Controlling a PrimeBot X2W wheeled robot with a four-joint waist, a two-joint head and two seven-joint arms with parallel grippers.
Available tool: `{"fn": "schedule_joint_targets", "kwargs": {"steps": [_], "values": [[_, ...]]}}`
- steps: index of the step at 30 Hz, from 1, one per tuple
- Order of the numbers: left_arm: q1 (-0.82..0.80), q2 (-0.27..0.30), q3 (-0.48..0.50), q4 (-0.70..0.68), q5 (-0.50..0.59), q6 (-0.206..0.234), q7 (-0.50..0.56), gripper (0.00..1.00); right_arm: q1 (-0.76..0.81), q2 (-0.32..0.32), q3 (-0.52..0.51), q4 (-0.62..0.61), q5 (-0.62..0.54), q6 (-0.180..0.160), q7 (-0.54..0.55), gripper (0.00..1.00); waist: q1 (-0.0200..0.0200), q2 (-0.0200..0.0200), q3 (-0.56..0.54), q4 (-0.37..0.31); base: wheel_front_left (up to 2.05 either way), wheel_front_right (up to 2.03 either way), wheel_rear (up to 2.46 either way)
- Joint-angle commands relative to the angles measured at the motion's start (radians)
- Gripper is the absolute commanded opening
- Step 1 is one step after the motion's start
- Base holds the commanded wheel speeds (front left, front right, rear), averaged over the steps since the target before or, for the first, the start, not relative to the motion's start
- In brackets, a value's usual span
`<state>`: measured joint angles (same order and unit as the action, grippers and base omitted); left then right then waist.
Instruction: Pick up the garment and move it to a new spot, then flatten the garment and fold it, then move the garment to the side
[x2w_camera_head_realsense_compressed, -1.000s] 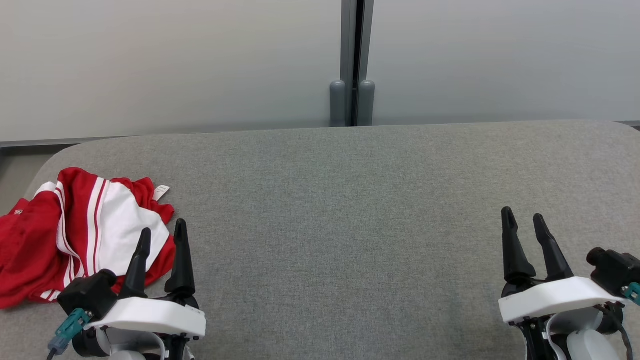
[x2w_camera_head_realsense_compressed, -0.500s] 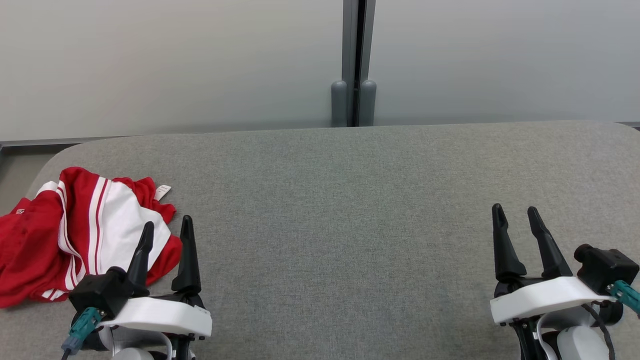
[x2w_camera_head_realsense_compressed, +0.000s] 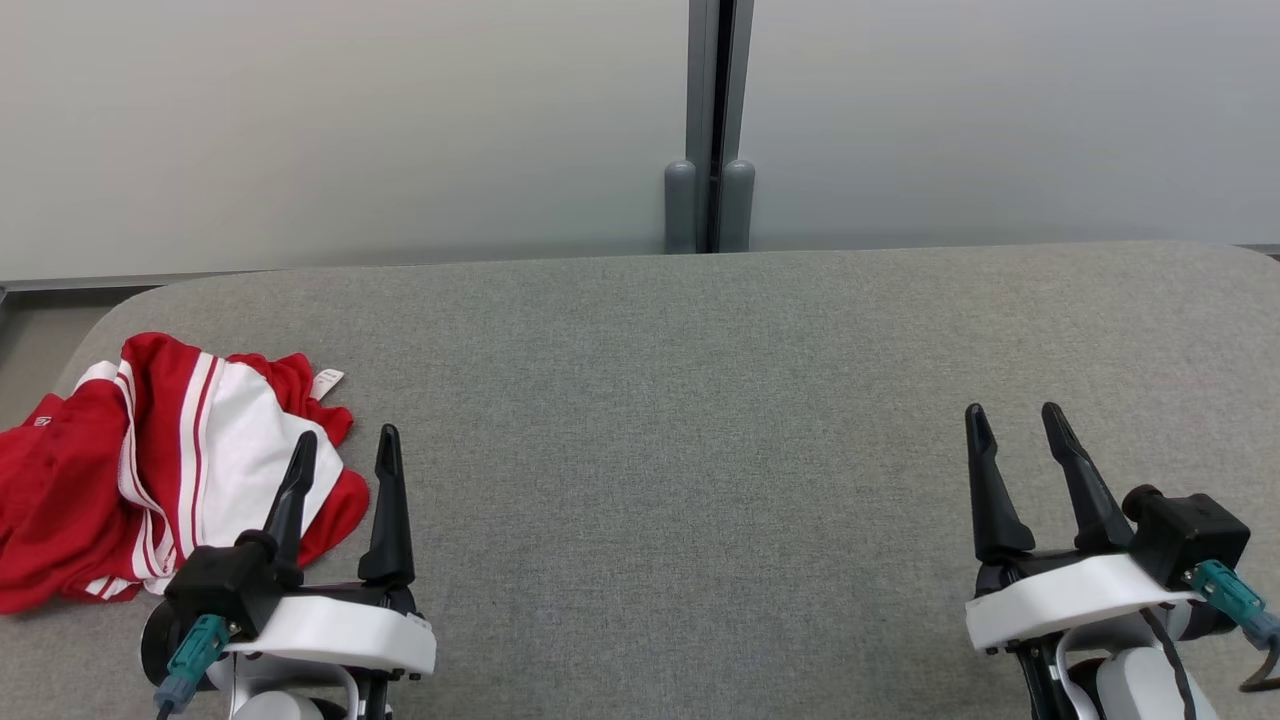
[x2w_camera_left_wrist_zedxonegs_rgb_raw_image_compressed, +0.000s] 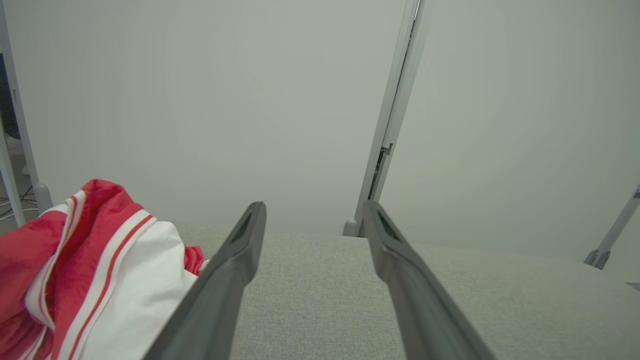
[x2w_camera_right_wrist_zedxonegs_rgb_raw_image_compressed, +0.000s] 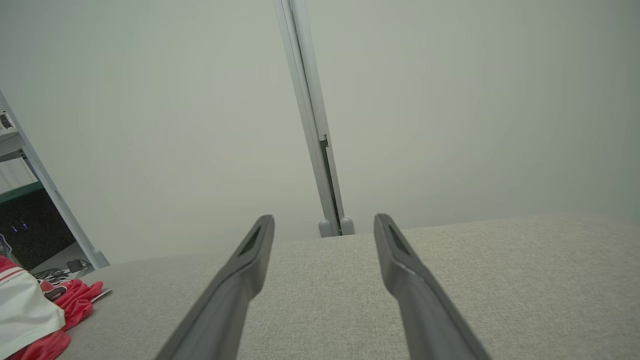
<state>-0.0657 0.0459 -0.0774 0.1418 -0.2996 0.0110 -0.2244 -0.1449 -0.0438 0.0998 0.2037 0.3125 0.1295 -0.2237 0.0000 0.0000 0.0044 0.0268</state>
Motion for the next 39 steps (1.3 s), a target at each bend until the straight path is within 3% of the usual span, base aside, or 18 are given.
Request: {"fn": "schedule_joint_targets", "kwargs": {"steps": [1,19,39], "values": [[-0.015,0.006,-0.001,-0.006,0.023,0.006,-0.009,1.00,-0.013,-0.009,0.002,0.000,-0.022,0.002,-0.011,1.00,0.0000,0.0000,0.000,0.000,0.00,0.00,0.00],[-0.013,0.007,-0.017,-0.016,0.130,0.017,-0.042,1.00,-0.018,-0.011,0.024,0.008,-0.136,0.002,-0.045,1.00,0.0000,0.0000,0.003,0.002,0.00,0.00,0.00],[-0.014,0.007,-0.022,-0.015,0.110,0.015,-0.041,1.00,-0.021,-0.010,0.021,0.015,-0.130,0.002,-0.044,1.00,0.0000,0.0000,0.010,0.002,0.00,0.00,0.00]]}}
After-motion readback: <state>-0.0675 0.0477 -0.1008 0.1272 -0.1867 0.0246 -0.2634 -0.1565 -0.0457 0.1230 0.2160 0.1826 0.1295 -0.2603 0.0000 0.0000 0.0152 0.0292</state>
